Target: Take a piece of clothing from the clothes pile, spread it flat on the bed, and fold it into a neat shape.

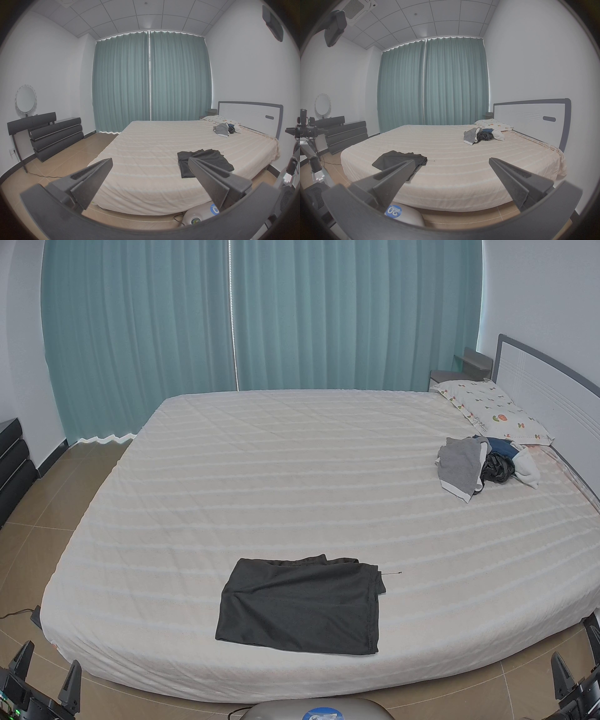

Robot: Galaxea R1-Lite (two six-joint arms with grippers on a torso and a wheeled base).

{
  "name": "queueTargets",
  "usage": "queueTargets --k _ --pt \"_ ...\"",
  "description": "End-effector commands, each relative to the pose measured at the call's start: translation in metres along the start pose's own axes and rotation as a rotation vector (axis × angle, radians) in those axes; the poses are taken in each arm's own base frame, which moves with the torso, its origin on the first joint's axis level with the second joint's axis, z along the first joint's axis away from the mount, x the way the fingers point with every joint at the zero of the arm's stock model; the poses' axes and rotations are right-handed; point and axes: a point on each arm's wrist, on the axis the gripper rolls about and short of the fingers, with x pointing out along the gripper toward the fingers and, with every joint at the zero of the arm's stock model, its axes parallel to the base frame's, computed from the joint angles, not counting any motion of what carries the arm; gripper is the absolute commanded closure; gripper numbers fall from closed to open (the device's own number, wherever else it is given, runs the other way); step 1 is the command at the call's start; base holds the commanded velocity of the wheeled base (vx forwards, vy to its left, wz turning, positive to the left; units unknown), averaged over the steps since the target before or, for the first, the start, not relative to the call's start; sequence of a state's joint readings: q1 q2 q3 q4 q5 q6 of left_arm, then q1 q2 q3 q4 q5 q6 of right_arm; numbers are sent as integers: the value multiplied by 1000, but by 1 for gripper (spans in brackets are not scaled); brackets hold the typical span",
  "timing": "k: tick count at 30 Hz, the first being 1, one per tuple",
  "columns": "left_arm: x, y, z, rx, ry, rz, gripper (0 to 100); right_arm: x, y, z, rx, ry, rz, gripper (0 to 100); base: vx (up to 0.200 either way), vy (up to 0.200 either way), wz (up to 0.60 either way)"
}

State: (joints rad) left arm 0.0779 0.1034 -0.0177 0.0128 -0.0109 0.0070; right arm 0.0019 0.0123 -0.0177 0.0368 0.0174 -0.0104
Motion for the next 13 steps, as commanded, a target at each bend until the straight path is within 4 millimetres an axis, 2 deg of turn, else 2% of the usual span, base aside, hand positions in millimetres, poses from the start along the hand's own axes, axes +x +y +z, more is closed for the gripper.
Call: queueTargets --k 1,13 --pt "2 0 -4 -1 23 -3 0 -1 0 -1 -2 -8 -3 0 0 0 0" --pt "2 0 -4 0 21 -3 0 -1 0 -1 0 -8 -1 0 0 0 0"
